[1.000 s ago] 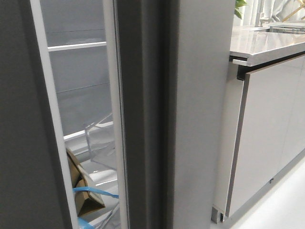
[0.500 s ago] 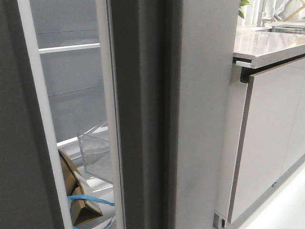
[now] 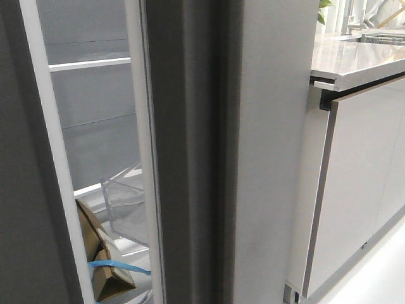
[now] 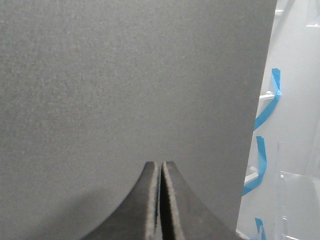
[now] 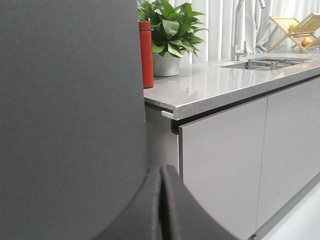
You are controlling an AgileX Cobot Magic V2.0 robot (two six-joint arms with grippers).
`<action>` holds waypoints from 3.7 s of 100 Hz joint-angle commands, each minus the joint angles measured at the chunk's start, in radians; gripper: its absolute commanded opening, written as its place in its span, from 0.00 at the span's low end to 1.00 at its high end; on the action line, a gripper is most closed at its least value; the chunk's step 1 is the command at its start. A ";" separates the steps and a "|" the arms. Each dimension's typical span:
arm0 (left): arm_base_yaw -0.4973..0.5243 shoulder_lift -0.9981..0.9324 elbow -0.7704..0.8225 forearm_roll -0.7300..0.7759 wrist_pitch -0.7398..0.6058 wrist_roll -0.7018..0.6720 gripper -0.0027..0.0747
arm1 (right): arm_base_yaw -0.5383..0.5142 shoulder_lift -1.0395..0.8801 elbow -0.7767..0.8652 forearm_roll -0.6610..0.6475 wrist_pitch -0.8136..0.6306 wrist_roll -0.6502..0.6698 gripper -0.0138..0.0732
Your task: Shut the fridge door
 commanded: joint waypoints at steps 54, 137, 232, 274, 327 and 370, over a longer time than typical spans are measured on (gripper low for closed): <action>-0.006 0.019 0.028 -0.002 -0.077 -0.004 0.01 | -0.004 -0.012 0.012 -0.010 -0.084 -0.001 0.07; -0.006 0.019 0.028 -0.002 -0.077 -0.004 0.01 | -0.004 0.112 -0.114 -0.010 -0.114 0.011 0.07; -0.006 0.019 0.028 -0.002 -0.077 -0.004 0.01 | 0.306 0.995 -1.203 -0.010 0.103 0.011 0.07; -0.006 0.019 0.028 -0.002 -0.077 -0.004 0.01 | 0.479 1.140 -1.368 -0.010 0.103 0.011 0.07; -0.006 0.019 0.028 -0.002 -0.077 -0.004 0.01 | 0.552 1.276 -1.380 0.008 -0.049 0.011 0.07; -0.006 0.019 0.028 -0.002 -0.077 -0.004 0.01 | 0.576 1.505 -1.527 0.008 -0.053 0.011 0.07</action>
